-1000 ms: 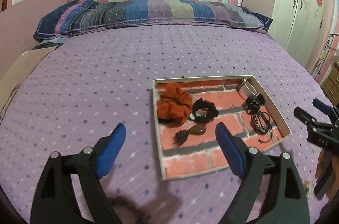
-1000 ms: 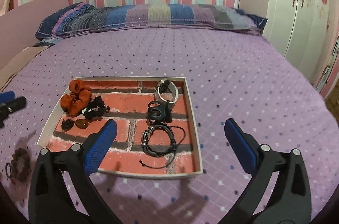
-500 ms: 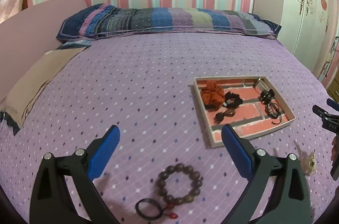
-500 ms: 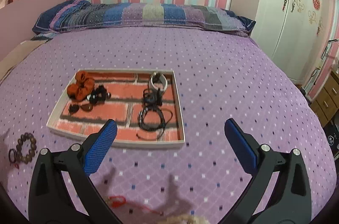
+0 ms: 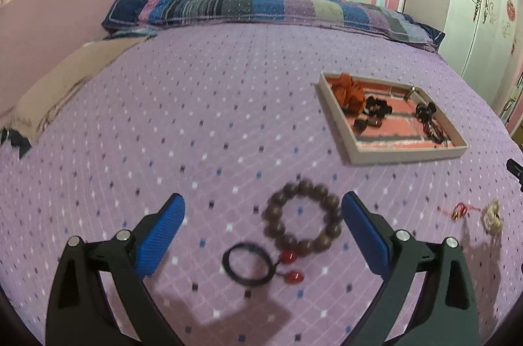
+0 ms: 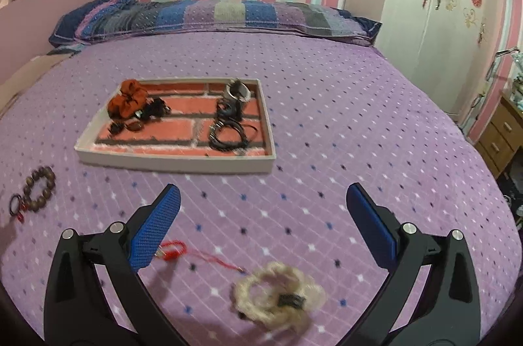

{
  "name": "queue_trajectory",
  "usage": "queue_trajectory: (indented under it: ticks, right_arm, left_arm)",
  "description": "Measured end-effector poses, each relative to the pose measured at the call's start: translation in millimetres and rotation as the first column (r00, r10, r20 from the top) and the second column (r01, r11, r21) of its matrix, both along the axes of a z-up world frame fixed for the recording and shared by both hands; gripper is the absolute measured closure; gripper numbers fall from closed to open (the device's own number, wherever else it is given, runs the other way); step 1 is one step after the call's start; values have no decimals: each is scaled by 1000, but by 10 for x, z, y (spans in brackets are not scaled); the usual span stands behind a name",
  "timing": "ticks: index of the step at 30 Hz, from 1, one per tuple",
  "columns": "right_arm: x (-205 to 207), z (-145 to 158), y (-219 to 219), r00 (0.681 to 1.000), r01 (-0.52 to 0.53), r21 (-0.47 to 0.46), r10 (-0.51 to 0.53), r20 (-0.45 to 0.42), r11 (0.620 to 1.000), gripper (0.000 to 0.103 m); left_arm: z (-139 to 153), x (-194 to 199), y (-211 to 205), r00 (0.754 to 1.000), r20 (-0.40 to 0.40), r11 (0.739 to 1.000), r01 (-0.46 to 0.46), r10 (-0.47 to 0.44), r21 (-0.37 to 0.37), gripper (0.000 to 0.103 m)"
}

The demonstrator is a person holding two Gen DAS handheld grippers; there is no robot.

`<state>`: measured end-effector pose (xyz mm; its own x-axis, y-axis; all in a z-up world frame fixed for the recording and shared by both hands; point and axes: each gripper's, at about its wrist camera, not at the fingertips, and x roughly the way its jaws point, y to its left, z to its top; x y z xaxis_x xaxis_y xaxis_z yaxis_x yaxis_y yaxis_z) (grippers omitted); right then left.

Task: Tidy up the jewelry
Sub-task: 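Move the left tool to the black hair tie while the right tool approaches the red string charm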

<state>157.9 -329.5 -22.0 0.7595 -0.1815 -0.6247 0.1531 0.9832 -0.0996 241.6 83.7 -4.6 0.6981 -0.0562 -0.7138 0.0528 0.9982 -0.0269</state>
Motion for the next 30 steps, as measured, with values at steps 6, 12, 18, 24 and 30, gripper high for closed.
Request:
queue_trajectory:
  ticks: [6, 12, 18, 24, 30]
  right_arm:
    - [-191, -166, -93, 1000, 15, 31, -15, 6, 999, 4]
    - [-289, -335, -91, 1000, 28, 103, -28, -6, 994, 4]
    - [-290, -466, 86, 999, 34, 126, -34, -1, 991, 4]
    - [-269, -548, 252, 1000, 16, 104, -16, -4, 994, 4]
    - [-240, -595, 365, 1000, -2, 119, 4, -15, 993, 4]
  left_arm:
    - [-209, -162, 129, 1000, -15, 1000, -26, 26, -12, 9]
    - [-306, -239, 283, 998, -26, 997, -51, 50, -63, 9]
    - [-426, -222, 327, 997, -49, 995, -68, 65, -68, 9]
    - [-516, -244, 303, 997, -45, 998, -60, 59, -33, 9]
    - [-615, -273, 249, 998, -43, 999, -45, 45, -7, 9]
